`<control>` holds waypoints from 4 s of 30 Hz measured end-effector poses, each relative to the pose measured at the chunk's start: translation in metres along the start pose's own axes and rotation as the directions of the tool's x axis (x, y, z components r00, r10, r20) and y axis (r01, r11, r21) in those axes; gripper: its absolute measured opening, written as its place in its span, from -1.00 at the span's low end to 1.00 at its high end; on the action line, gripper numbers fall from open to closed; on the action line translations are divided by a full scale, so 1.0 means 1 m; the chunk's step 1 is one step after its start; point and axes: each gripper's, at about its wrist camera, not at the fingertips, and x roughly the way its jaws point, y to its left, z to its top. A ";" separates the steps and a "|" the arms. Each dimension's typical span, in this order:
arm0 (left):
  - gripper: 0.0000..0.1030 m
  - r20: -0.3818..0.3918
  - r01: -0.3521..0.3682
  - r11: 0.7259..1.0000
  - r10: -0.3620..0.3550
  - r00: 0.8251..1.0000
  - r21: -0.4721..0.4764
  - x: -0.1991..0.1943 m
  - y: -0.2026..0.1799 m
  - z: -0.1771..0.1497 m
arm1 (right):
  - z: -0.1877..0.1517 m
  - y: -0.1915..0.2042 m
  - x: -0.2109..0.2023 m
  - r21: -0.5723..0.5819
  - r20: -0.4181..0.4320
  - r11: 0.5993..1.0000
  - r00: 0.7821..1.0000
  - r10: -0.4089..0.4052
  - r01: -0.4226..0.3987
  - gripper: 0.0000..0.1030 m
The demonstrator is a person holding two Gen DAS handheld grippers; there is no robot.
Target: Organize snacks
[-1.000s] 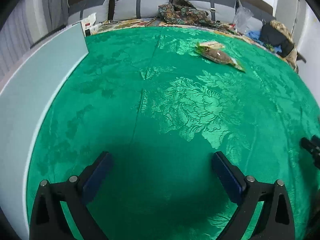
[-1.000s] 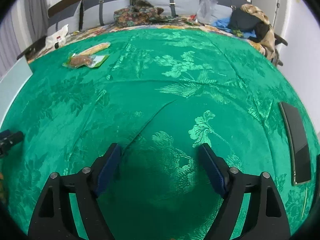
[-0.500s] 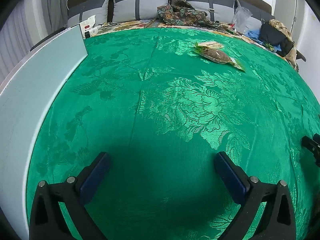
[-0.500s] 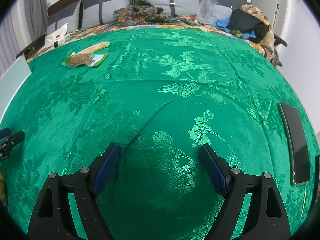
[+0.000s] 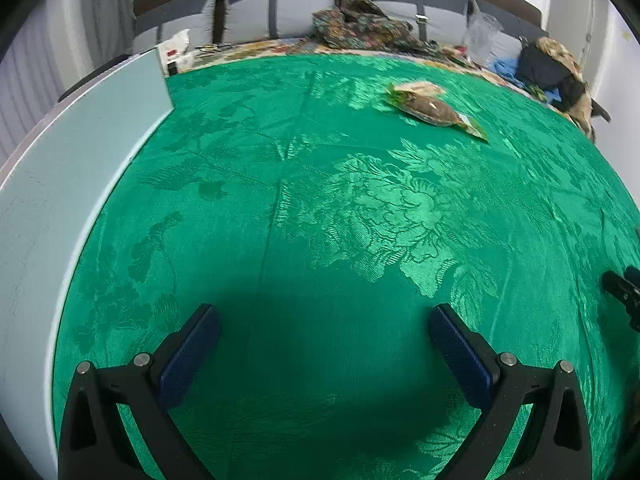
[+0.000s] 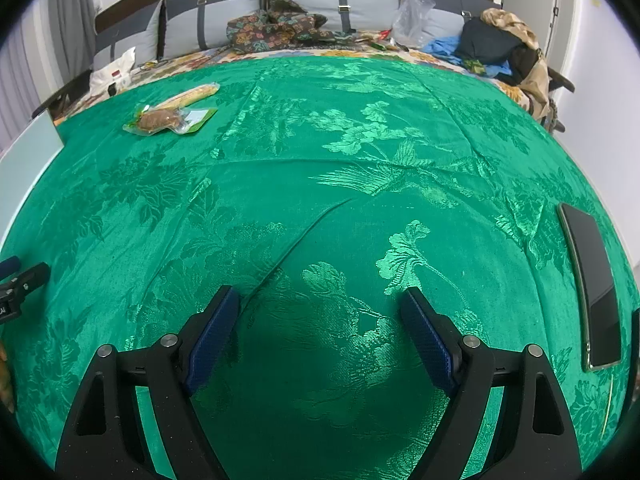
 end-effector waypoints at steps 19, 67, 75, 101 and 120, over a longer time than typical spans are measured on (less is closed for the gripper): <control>0.99 -0.227 0.200 0.935 -0.136 0.965 0.293 0.130 -0.099 0.258 | 0.000 0.000 0.000 0.001 0.000 1.000 1.000 0.001 -0.001 0.67; 0.83 -0.024 -0.065 0.996 0.064 0.998 -0.062 -0.002 0.059 -0.010 | 0.000 0.000 0.001 0.002 0.001 1.000 1.000 0.003 -0.003 0.67; 1.00 0.022 -0.057 0.995 0.059 0.998 -0.081 -0.001 0.069 -0.014 | 0.000 0.000 0.001 0.003 0.001 1.000 1.000 0.004 -0.004 0.67; 1.00 0.018 -0.051 0.997 0.052 0.998 -0.062 0.003 0.069 -0.013 | 0.000 0.000 0.002 0.004 0.001 1.000 1.000 0.005 -0.005 0.69; 1.00 0.022 -0.027 0.999 0.027 0.999 -0.031 0.000 0.073 -0.015 | 0.075 0.067 0.005 0.184 -0.089 0.953 0.962 0.259 -0.240 0.65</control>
